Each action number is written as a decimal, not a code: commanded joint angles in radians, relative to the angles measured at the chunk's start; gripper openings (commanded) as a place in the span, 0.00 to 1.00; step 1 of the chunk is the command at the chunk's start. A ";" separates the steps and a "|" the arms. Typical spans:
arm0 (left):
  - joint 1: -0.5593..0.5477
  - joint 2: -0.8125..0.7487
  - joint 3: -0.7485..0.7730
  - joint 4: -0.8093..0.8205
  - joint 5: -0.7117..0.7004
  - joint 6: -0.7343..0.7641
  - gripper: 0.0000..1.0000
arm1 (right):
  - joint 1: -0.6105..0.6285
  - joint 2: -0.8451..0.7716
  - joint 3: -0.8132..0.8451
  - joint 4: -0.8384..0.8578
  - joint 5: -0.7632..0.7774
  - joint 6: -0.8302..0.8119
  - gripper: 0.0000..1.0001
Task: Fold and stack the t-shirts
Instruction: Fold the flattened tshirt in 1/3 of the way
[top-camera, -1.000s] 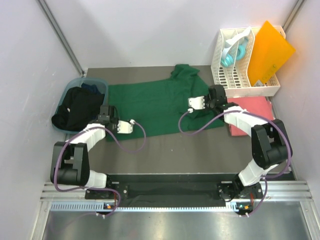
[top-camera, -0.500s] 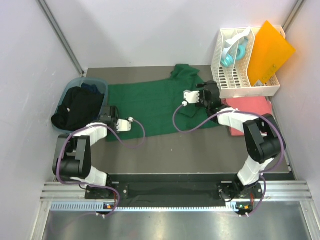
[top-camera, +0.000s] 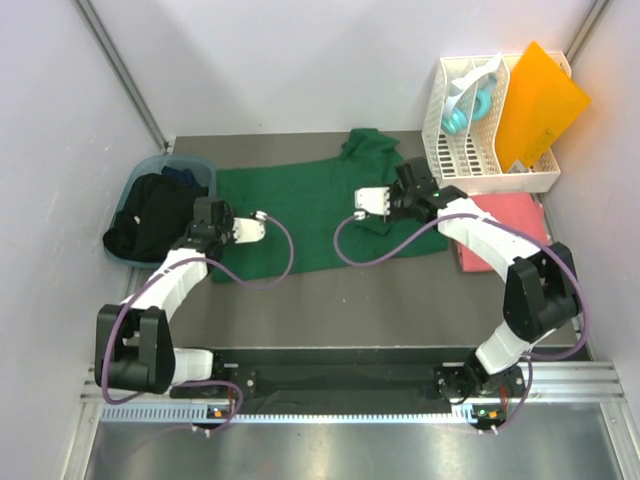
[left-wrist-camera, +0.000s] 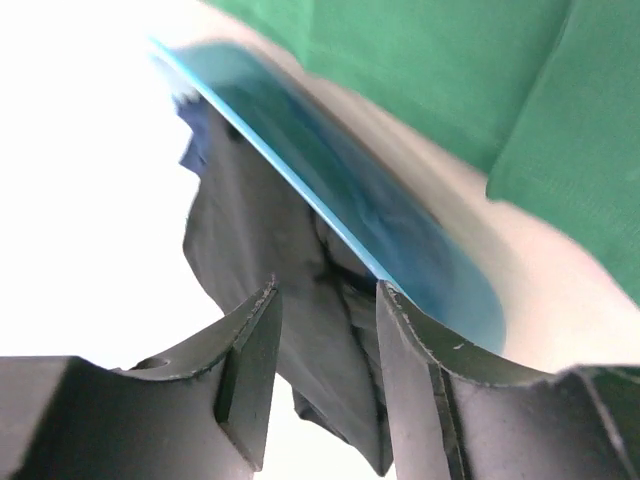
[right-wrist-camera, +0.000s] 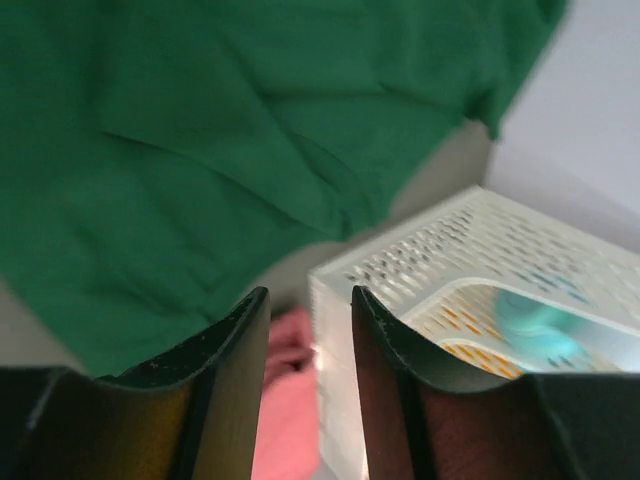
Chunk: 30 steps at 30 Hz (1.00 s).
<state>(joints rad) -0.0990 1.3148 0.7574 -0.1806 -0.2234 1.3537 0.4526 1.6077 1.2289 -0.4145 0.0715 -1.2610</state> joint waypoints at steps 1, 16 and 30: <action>-0.056 -0.017 0.033 -0.078 0.085 -0.036 0.47 | 0.063 0.032 0.041 -0.227 -0.111 0.092 0.37; -0.168 0.046 -0.006 -0.100 0.041 -0.065 0.45 | 0.139 0.184 0.063 -0.167 -0.104 0.164 0.27; -0.188 0.055 -0.013 -0.135 0.029 -0.079 0.43 | 0.138 0.265 0.099 -0.040 -0.045 0.169 0.24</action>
<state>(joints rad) -0.2798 1.3651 0.7551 -0.3103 -0.1841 1.2957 0.5808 1.8557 1.2713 -0.5068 0.0257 -1.1038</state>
